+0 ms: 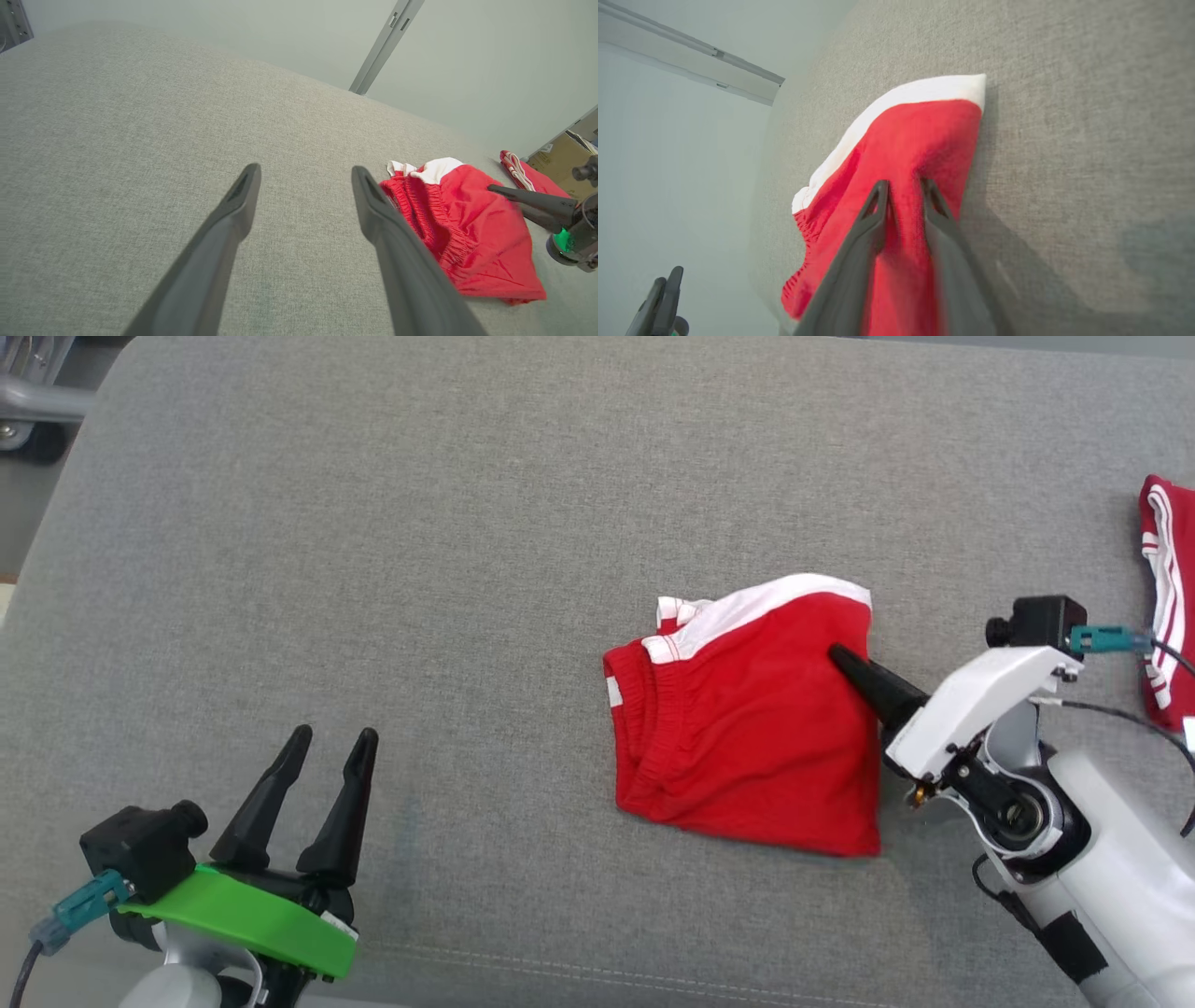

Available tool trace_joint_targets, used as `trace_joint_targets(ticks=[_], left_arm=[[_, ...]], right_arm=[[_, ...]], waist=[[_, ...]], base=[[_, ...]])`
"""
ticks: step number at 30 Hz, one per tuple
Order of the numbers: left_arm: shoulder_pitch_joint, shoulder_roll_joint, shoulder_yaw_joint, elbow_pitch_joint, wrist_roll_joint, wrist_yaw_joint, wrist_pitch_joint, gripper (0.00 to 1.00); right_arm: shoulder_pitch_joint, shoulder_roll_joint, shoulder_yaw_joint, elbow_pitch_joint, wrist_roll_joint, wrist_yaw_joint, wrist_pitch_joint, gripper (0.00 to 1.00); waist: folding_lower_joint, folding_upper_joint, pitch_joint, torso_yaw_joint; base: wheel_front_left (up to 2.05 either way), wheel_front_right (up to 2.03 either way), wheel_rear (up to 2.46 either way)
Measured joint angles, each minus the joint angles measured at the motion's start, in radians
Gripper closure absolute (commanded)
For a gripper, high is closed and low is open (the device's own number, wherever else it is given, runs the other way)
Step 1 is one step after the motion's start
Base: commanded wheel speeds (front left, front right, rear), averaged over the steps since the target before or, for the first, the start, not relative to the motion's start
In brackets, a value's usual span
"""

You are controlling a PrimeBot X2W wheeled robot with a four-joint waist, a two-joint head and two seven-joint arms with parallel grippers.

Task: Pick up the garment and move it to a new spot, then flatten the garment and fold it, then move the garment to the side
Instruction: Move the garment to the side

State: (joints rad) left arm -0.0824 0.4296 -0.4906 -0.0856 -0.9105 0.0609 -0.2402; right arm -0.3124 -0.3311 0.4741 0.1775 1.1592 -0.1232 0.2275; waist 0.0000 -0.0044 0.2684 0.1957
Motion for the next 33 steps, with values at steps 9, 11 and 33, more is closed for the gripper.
trace_joint_targets(ticks=[9,11,33], left_arm=[[0.001,-0.005,0.026,0.005,-0.002,0.000,-0.005,0.00],[0.001,-0.006,0.028,0.000,-0.003,0.000,-0.008,0.00],[0.000,0.018,0.046,-0.031,-0.002,-0.010,-0.007,0.00]], right_arm=[[-0.179,-0.168,0.050,-0.024,-0.080,0.011,0.157,1.00],[-0.198,-0.220,0.030,-0.024,-0.080,0.007,0.192,1.00],[-0.231,-0.517,-0.269,0.169,-0.167,-0.003,0.310,1.00]], waist=[[0.0000,0.0000,0.009,-0.002],[0.0000,0.0000,0.014,-0.005],[0.0000,0.0000,0.100,-0.058]], base=[[0.00,0.00,0.00],[0.00,0.00,0.00],[0.00,0.00,0.00]])
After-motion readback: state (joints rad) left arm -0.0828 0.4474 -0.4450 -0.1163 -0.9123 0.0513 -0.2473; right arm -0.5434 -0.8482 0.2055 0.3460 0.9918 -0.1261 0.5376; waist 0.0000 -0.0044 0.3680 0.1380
